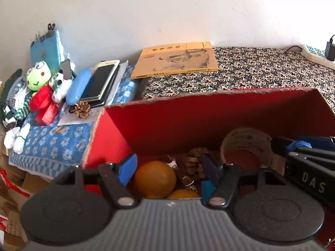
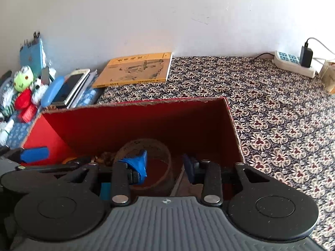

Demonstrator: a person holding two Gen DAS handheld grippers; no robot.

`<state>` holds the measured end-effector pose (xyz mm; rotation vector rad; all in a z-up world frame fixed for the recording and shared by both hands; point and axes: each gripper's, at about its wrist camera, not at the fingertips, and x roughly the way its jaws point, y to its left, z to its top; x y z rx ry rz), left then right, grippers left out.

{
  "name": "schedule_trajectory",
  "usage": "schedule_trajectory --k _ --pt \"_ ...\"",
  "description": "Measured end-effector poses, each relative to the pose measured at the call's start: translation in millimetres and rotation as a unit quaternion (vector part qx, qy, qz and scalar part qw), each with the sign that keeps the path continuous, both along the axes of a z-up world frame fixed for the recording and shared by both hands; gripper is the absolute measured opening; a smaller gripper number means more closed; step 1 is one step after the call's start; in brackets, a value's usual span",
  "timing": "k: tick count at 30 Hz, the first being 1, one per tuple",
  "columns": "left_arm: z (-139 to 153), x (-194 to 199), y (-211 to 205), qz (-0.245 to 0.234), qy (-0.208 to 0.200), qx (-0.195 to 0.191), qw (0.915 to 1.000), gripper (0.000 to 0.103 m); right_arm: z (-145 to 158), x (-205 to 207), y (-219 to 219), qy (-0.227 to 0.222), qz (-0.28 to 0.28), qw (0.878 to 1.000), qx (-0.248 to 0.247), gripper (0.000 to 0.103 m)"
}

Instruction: Organize rigid objects

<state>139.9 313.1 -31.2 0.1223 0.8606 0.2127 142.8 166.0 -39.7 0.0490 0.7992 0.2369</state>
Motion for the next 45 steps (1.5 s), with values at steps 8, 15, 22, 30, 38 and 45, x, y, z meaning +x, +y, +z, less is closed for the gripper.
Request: schedule_trajectory --k 8,15,22,30,38,45 --pt "17 -26 -2 0.003 0.002 -0.009 1.0000 0.069 15 -21 -5 0.007 -0.001 1.000 0.014 0.023" --pt "31 -47 -6 0.000 0.002 -0.018 0.9998 0.069 29 -40 -13 0.000 -0.007 1.000 0.019 0.023" --pt "39 -65 -11 -0.010 0.006 -0.025 0.9996 0.069 37 -58 -18 -0.003 -0.014 0.999 0.030 0.023" --pt "45 -82 -18 -0.022 -0.002 -0.030 0.9993 0.069 43 -75 -19 -0.010 -0.023 0.999 0.032 0.023" --pt "48 -89 -17 -0.015 0.001 -0.030 0.9994 0.069 45 -87 -24 -0.011 -0.026 0.999 0.034 0.024" --pt "49 -95 -14 -0.014 -0.002 -0.030 0.9994 0.069 50 -91 -24 -0.014 -0.032 0.999 0.025 0.024"
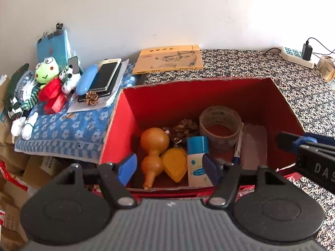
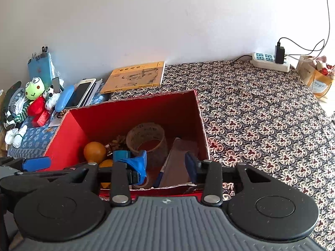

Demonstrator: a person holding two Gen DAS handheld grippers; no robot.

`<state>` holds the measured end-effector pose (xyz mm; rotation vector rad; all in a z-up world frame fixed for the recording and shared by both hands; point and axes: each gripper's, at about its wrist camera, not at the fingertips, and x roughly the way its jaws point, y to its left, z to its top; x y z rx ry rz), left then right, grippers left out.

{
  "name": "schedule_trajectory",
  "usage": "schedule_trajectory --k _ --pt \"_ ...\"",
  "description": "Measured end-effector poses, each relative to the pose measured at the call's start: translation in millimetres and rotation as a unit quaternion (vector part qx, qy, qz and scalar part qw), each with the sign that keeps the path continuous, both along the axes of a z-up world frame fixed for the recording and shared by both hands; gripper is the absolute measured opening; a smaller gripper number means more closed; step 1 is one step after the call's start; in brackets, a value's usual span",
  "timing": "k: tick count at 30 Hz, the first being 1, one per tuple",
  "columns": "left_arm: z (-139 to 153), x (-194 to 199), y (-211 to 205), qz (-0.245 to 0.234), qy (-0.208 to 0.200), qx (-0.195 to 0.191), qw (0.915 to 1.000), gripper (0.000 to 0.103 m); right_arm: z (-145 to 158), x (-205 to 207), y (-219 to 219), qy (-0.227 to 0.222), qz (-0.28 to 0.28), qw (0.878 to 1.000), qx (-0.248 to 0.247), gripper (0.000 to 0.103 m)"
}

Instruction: Organize rigid objects

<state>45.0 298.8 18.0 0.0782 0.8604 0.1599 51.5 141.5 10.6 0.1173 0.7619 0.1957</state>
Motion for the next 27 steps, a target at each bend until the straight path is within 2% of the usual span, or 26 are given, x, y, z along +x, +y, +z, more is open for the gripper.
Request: schedule_trajectory --k 20,27 --pt "-1 10 -2 0.003 -0.002 -0.010 0.9999 0.069 3 4 -5 -0.013 -0.008 1.000 -0.003 0.025" --pt "0 12 -3 0.008 -0.005 -0.006 0.9999 0.069 -1 5 -8 -0.013 0.001 1.000 0.019 0.025"
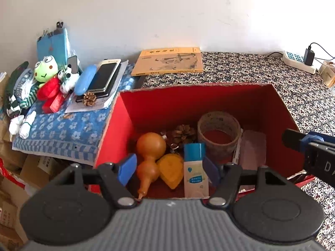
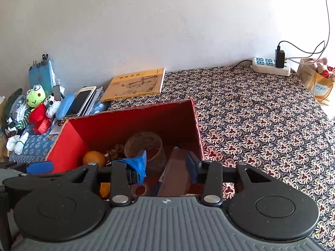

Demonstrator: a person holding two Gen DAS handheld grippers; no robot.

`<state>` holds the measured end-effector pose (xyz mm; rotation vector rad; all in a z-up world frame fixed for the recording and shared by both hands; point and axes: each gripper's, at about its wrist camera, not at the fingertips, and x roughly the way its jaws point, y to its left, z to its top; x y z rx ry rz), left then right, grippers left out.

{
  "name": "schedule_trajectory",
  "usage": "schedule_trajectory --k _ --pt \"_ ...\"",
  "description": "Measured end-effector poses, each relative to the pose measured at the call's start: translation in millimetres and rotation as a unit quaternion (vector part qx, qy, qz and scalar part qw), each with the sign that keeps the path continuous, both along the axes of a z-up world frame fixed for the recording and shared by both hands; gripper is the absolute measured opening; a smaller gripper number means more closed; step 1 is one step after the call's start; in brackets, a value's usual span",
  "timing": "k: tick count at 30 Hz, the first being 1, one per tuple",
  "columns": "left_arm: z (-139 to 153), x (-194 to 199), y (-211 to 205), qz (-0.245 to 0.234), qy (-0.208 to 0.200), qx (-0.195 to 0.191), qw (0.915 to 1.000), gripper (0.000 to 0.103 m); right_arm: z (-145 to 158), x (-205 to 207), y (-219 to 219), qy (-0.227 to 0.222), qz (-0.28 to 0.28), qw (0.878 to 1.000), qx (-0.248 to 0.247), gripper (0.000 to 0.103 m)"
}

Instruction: Organize rigid objects

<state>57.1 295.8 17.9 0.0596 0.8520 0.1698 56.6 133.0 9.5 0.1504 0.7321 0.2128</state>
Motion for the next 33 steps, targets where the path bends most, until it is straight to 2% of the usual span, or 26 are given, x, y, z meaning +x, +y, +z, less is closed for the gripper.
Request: schedule_trajectory --k 13,25,33 --pt "-2 9 3 0.003 -0.003 0.002 1.0000 0.069 -1 9 5 -0.002 0.016 1.000 0.015 0.025" --pt "-11 21 11 -0.013 0.001 -0.016 0.9998 0.069 -8 20 10 0.001 0.025 1.000 0.016 0.025" --pt "-13 26 16 -0.006 0.000 -0.019 0.9998 0.069 -12 27 12 0.002 0.032 0.999 0.014 0.025"
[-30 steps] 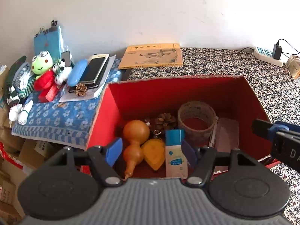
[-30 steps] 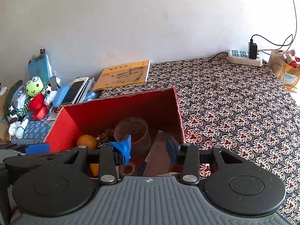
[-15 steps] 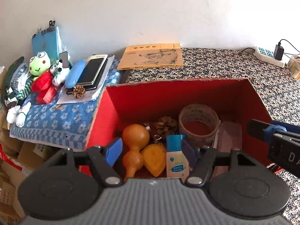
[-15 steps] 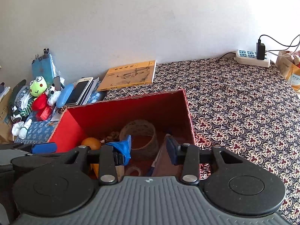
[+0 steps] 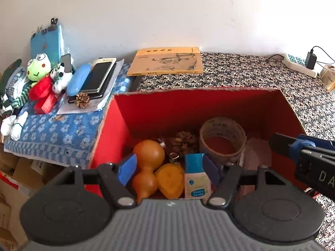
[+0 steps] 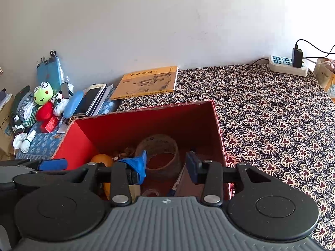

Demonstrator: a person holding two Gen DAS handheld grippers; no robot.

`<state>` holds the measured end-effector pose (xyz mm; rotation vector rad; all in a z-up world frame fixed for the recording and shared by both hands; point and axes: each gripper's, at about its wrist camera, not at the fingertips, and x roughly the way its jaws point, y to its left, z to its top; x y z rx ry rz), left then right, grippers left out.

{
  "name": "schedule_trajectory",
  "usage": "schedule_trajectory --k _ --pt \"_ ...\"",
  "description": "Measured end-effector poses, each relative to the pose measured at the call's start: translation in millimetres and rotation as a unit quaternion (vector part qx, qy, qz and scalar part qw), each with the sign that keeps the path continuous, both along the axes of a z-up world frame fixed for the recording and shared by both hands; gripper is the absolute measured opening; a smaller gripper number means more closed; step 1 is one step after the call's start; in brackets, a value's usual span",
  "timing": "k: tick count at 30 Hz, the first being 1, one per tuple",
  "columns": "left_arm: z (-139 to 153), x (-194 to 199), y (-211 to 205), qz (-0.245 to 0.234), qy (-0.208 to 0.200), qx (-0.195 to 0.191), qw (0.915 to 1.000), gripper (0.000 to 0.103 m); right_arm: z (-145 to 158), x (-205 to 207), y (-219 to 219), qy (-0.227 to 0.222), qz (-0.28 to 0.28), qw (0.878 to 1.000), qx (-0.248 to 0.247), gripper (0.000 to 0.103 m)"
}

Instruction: Organize rigid objects

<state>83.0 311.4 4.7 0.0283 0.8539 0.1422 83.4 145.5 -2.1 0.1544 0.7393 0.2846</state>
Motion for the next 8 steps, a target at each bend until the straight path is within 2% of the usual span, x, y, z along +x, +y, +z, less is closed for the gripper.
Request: schedule_trajectory --k 8 --pt "1.2 0.5 3.8 0.011 -0.009 0.004 0.9999 0.069 -0.4 1.8 1.9 -0.003 0.007 1.000 0.000 0.025"
